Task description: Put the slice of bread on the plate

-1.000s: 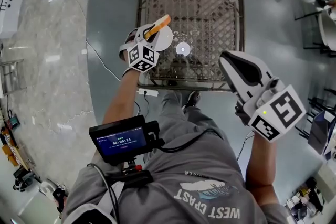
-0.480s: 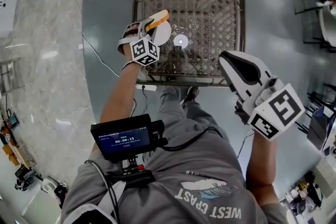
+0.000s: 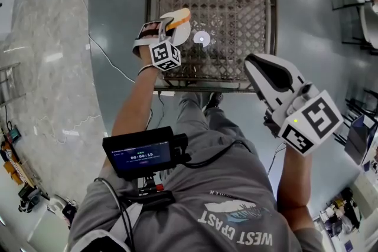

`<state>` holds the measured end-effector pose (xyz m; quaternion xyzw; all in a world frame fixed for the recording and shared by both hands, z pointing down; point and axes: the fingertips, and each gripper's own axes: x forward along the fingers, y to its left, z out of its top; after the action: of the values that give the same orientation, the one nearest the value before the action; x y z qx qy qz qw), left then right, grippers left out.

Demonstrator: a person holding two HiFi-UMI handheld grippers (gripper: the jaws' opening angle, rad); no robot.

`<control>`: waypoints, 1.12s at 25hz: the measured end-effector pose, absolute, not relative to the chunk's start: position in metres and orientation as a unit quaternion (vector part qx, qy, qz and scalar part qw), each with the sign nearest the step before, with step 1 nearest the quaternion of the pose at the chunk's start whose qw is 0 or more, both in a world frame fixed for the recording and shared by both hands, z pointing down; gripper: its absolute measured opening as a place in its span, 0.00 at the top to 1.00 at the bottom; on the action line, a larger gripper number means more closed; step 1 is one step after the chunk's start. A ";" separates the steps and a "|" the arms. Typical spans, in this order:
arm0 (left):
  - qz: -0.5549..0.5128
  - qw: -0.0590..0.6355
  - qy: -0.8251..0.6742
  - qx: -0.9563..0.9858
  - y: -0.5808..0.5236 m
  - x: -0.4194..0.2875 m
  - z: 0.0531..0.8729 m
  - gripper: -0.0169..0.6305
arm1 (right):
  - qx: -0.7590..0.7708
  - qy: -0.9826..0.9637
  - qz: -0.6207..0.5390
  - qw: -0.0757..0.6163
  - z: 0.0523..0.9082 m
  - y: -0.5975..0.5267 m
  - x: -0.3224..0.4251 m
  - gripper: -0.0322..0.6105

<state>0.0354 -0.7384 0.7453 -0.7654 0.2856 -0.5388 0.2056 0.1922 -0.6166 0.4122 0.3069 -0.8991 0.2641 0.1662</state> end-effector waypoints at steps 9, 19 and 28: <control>-0.564 0.230 0.268 -0.746 -0.731 0.039 0.764 0.82 | 0.308 -0.896 0.269 0.172 0.419 -0.614 0.195 0.93; -0.587 0.160 0.236 -0.758 -0.709 0.032 0.795 0.82 | 0.310 -0.894 0.274 0.174 0.422 -0.613 0.199 0.93; -0.597 0.046 0.194 -0.777 -0.691 0.036 0.809 0.58 | 0.312 -0.895 0.271 0.166 0.421 -0.612 0.207 0.93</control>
<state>0.0355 -0.6909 0.8086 -0.7766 0.1944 -0.5974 0.0460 0.2072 -0.6116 0.4210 0.3125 -0.8953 0.2706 0.1659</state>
